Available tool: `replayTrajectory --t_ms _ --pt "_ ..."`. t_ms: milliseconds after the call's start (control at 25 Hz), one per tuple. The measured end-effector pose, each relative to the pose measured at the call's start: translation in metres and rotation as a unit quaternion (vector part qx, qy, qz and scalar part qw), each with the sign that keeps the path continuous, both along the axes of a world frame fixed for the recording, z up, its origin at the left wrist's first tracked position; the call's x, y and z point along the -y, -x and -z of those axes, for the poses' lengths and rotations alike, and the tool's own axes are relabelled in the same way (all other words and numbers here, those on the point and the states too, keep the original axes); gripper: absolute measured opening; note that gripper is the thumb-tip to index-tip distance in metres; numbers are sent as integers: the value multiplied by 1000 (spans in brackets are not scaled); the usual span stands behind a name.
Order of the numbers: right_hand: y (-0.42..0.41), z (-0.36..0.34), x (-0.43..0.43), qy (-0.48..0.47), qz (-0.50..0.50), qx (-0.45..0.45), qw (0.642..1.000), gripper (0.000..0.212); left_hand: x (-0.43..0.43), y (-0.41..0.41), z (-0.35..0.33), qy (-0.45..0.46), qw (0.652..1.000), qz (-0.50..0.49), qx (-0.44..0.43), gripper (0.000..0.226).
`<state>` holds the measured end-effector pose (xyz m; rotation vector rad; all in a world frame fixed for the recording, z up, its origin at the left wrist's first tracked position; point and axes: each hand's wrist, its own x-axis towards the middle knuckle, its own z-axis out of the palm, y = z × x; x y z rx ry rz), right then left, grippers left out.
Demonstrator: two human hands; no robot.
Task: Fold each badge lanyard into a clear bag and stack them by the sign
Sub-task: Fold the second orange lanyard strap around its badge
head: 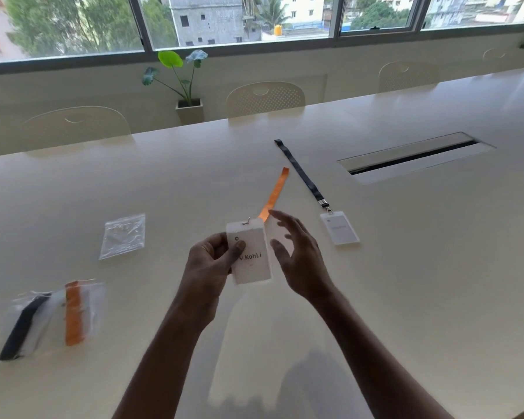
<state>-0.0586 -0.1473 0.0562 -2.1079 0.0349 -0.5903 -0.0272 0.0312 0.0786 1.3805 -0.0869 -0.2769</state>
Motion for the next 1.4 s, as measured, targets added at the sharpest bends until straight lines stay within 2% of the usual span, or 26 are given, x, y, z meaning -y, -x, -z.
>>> replayTrajectory --t_ms 80,240,440,520,640,720,1000,1200,1320,1400 --pt "-11 -11 -9 39 -76 6 996 66 -17 9 -18 -5 1000 10 12 22" --pt "-17 -25 -41 -28 -83 36 996 37 -43 27 -49 15 999 26 29 32" --pt "3 -29 -79 -152 -116 56 980 26 -62 38 -72 55 998 15 33 25" --pt "11 -28 -99 -208 -114 39 971 27 -63 39 -77 59 997 -4 41 25" --pt "31 -33 -129 -344 -150 -12 927 21 -66 39 -80 70 996 -31 48 24" --pt "46 -33 -141 -352 -143 -32 925 32 -69 38 -80 69 994 -59 62 17" --pt "83 -35 -158 -412 -108 -101 899 30 -71 40 -70 43 987 -129 89 14" --pt "97 -47 -152 -296 -111 -161 935 31 -72 43 -70 -16 985 -133 113 13" --pt "104 -53 -146 -146 -35 -97 984 16 -77 45 -71 -22 981 -140 129 11" --pt "109 -58 -144 -104 -16 -55 993 18 -81 45 -72 -29 979 -152 137 11"
